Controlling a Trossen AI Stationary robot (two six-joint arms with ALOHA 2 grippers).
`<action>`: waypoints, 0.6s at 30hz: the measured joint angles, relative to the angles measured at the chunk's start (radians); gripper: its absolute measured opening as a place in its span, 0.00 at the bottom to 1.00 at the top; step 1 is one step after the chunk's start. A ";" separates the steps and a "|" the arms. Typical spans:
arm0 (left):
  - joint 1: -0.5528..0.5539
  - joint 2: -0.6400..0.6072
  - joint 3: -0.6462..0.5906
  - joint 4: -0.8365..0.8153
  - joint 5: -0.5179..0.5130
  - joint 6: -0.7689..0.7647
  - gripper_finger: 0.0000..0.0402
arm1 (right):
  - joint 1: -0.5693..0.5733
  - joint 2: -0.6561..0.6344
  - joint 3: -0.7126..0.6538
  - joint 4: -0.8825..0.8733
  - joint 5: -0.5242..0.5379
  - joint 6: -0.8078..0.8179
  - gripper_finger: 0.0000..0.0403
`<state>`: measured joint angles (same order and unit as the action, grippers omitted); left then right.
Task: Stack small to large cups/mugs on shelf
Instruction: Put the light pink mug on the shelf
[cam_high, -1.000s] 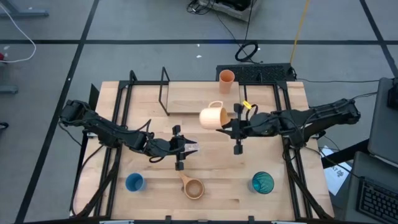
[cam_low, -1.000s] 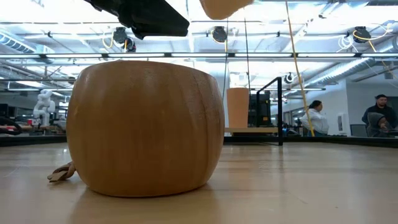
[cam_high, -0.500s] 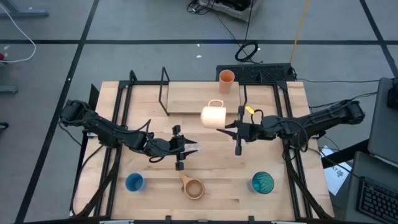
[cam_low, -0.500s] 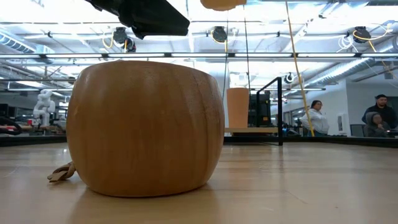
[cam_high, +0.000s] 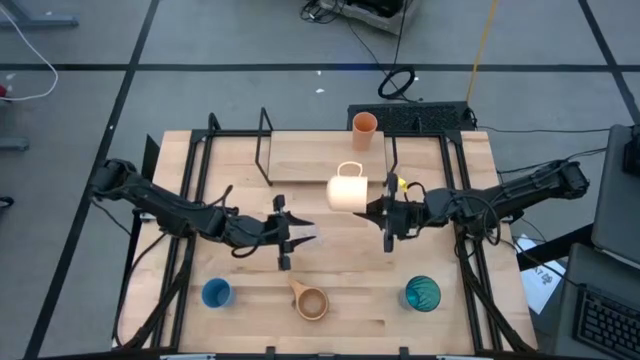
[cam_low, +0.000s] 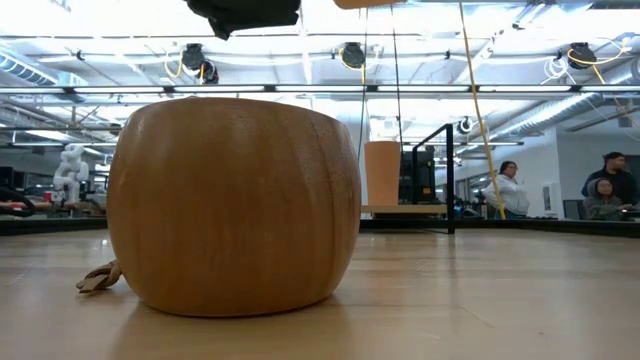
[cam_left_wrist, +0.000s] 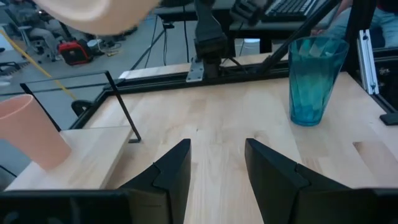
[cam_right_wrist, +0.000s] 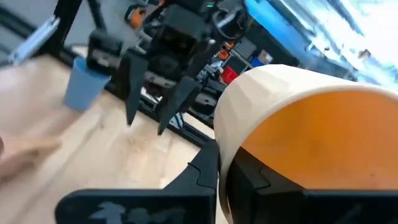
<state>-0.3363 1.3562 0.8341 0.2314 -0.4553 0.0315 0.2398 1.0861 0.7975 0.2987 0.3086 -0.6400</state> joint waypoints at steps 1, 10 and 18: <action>0.000 -0.004 0.000 0.001 0.000 0.000 0.38 | 0.000 0.000 0.000 -0.006 0.000 -0.032 0.01; 0.002 -0.003 0.000 -0.003 0.000 0.000 0.38 | 0.000 0.001 0.000 -0.036 0.000 -0.270 0.01; 0.002 -0.003 0.000 0.008 0.000 0.018 0.38 | 0.000 0.001 0.000 -0.075 0.003 -0.369 0.00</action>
<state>-0.3344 1.3529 0.8341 0.2398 -0.4557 0.0496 0.2394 1.0870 0.7975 0.2237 0.3115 -1.0088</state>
